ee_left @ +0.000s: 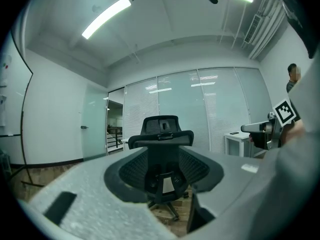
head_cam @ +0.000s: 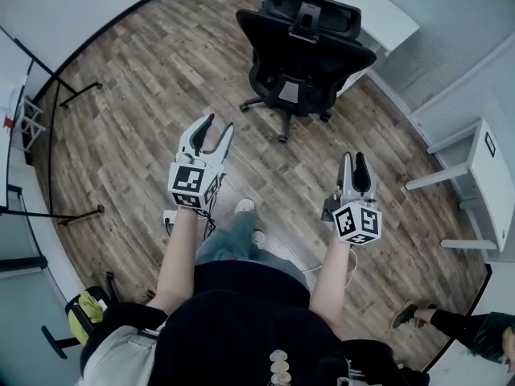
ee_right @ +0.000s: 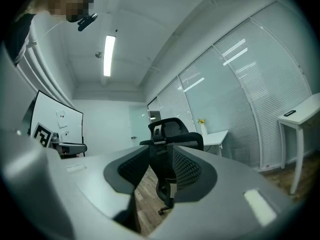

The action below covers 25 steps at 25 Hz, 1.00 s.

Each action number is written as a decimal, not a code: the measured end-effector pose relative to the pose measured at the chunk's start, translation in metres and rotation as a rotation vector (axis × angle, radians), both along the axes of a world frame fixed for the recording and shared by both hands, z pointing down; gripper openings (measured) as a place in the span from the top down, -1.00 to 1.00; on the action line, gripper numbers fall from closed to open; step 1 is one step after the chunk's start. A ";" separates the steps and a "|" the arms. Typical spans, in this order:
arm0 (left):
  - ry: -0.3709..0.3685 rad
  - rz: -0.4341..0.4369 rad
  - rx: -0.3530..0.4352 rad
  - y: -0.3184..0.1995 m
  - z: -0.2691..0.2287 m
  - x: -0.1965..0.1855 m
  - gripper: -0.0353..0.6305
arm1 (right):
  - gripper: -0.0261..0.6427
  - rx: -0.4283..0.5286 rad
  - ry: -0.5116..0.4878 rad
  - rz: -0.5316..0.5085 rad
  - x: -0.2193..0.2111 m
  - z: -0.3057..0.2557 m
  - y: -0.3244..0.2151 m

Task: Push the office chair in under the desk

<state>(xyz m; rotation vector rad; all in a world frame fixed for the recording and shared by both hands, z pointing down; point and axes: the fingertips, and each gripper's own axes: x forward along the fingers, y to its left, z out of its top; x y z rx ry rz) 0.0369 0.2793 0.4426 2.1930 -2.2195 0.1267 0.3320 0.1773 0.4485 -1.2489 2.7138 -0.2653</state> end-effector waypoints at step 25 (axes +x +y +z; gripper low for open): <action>-0.040 0.083 0.037 -0.271 -0.018 -0.113 0.35 | 0.52 0.044 -0.001 0.019 -0.130 -0.024 -0.251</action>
